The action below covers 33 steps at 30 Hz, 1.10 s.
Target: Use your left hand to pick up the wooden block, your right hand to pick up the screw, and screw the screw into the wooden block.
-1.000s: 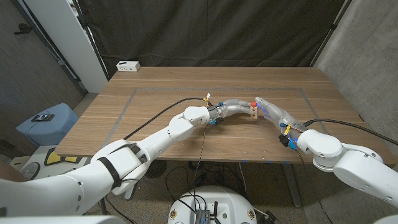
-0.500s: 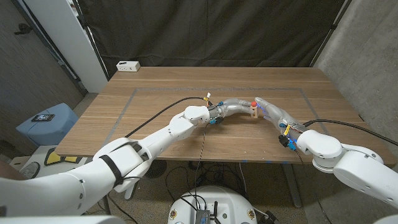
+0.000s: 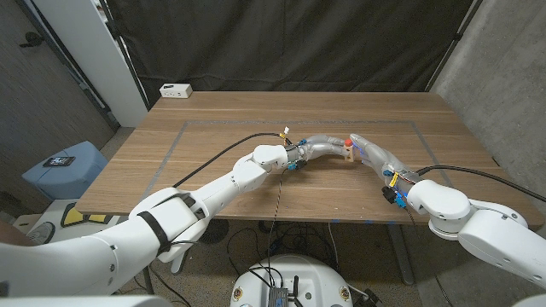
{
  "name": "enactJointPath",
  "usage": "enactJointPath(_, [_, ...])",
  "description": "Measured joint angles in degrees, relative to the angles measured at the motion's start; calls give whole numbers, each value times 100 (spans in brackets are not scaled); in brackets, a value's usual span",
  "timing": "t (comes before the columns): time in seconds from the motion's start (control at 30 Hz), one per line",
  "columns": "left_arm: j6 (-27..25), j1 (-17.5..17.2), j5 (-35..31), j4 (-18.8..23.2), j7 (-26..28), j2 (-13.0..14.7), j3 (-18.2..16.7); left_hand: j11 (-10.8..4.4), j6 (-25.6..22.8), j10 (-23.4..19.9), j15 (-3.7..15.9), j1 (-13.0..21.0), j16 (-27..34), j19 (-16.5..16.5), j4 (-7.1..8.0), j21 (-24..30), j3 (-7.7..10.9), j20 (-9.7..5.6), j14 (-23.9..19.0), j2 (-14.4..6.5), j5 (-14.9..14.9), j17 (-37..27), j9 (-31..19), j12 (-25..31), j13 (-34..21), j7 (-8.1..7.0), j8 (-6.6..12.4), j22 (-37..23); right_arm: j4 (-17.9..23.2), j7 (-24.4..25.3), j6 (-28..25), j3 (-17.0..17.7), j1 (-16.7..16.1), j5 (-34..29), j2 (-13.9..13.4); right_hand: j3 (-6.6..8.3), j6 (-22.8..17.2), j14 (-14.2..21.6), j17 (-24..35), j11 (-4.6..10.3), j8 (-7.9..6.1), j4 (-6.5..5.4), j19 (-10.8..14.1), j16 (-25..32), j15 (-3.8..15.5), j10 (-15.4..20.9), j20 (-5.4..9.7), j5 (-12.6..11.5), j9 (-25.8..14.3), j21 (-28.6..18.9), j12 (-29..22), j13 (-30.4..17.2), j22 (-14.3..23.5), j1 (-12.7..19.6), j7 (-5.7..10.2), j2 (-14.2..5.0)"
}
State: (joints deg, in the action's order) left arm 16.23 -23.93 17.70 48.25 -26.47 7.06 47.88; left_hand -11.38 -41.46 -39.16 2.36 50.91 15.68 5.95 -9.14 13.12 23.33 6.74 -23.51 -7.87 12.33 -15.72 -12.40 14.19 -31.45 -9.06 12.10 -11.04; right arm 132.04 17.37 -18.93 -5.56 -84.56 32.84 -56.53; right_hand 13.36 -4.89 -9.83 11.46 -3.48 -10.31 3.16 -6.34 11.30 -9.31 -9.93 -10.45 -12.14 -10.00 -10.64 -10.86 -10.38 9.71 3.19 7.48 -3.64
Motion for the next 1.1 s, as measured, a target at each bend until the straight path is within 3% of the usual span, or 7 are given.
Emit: enactJointPath(1.1, [-22,-92,4,221,-32,110,-1,-1,0,20,0,-36,0,0,-7,0,7,0,0,7,-2,0,1,8,-12,25,-6,0,195,73,59,-54,-186,-111,89,0,-33,0,2,-11,-35,0,0,0,0,-11,0,0,-12,0,-15,4,0,0,32,0])
